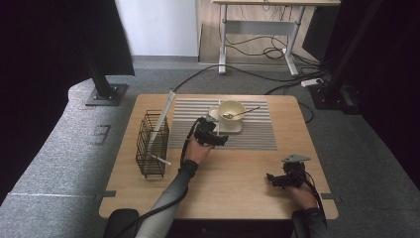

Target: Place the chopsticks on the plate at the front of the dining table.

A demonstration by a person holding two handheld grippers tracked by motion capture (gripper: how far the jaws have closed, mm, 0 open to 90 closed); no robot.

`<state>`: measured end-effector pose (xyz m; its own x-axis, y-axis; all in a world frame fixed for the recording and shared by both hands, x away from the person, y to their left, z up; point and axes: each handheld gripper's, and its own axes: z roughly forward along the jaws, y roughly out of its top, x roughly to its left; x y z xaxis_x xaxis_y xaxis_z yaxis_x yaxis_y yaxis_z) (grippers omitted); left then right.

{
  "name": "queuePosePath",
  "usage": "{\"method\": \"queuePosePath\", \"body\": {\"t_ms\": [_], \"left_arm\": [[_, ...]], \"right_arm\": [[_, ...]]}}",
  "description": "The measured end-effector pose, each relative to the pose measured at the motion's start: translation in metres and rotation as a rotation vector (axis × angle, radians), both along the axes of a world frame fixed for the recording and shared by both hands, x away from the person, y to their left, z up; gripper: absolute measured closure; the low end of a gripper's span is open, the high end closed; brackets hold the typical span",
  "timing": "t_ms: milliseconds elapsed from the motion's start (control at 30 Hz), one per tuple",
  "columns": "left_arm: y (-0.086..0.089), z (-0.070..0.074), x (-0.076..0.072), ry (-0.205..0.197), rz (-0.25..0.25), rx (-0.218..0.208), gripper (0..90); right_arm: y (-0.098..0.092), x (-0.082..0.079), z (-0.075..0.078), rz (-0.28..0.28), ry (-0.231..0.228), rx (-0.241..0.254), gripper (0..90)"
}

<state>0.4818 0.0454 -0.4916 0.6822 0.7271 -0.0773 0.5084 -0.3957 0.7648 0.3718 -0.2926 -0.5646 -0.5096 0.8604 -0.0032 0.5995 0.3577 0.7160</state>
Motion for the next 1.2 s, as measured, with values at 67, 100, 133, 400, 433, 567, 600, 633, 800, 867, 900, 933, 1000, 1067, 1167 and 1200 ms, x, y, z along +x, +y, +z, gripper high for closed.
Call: {"method": "queuePosePath", "body": {"t_ms": [67, 100, 133, 400, 433, 567, 600, 633, 800, 867, 900, 933, 1000, 1067, 1167, 1200], "left_arm": [[0.002, 0.004, -0.008, -0.003, -0.028, -0.012, 13.0], [0.002, 0.006, -0.012, -0.009, -0.041, -0.016, 13.0], [0.002, 0.008, -0.017, -0.015, -0.052, -0.017, 11.6], [0.004, 0.011, -0.057, -0.034, -0.148, -0.022, 0.0], [0.005, 0.011, -0.061, -0.033, -0.158, -0.020, 0.0], [0.007, 0.006, -0.081, -0.032, -0.207, 0.007, 0.0], [0.008, 0.005, -0.085, -0.031, -0.216, 0.004, 0.0], [0.010, 0.003, -0.089, -0.028, -0.223, 0.000, 0.0], [0.015, -0.012, -0.111, -0.013, -0.252, 0.025, 0.0], [0.018, -0.021, -0.120, -0.005, -0.263, 0.044, 0.0], [0.020, -0.025, -0.123, -0.006, -0.258, 0.051, 0.0], [0.021, -0.028, -0.126, -0.004, -0.256, 0.053, 0.0], [0.028, -0.037, -0.133, 0.024, -0.257, 0.034, 0.0], [0.032, -0.044, -0.139, 0.037, -0.257, 0.039, 0.0], [0.039, -0.055, -0.146, 0.051, -0.255, 0.062, 0.0], [0.041, -0.058, -0.147, 0.054, -0.252, 0.072, 0.0]], "right_arm": [[0.000, 0.000, 0.000, 0.001, -0.001, -0.001, 0.0], [0.000, 0.000, 0.000, 0.001, -0.001, -0.001, 0.0], [0.000, 0.000, 0.000, 0.001, -0.001, -0.001, 0.0], [0.000, 0.000, 0.000, 0.001, -0.002, -0.001, 0.0], [0.000, 0.000, 0.000, 0.002, -0.002, -0.001, 0.0], [0.000, 0.000, 0.000, 0.002, -0.003, -0.001, 0.0], [0.000, 0.000, 0.000, 0.001, -0.003, -0.002, 0.0], [0.000, 0.000, 0.000, 0.002, -0.003, -0.001, 0.0], [0.000, 0.000, 0.000, 0.002, -0.003, -0.001, 0.0], [0.000, 0.000, 0.000, 0.002, -0.003, -0.001, 0.0], [0.000, 0.000, 0.000, 0.001, -0.003, -0.001, 0.0], [0.000, 0.000, 0.000, 0.000, -0.003, -0.001, 0.0], [0.000, 0.000, 0.000, 0.000, -0.003, -0.001, 0.0], [0.000, 0.000, 0.000, -0.002, -0.003, -0.001, 0.0], [0.001, 0.000, 0.000, -0.006, -0.002, -0.001, 0.0], [0.001, 0.000, 0.000, -0.009, -0.002, -0.001, 0.0]]}}
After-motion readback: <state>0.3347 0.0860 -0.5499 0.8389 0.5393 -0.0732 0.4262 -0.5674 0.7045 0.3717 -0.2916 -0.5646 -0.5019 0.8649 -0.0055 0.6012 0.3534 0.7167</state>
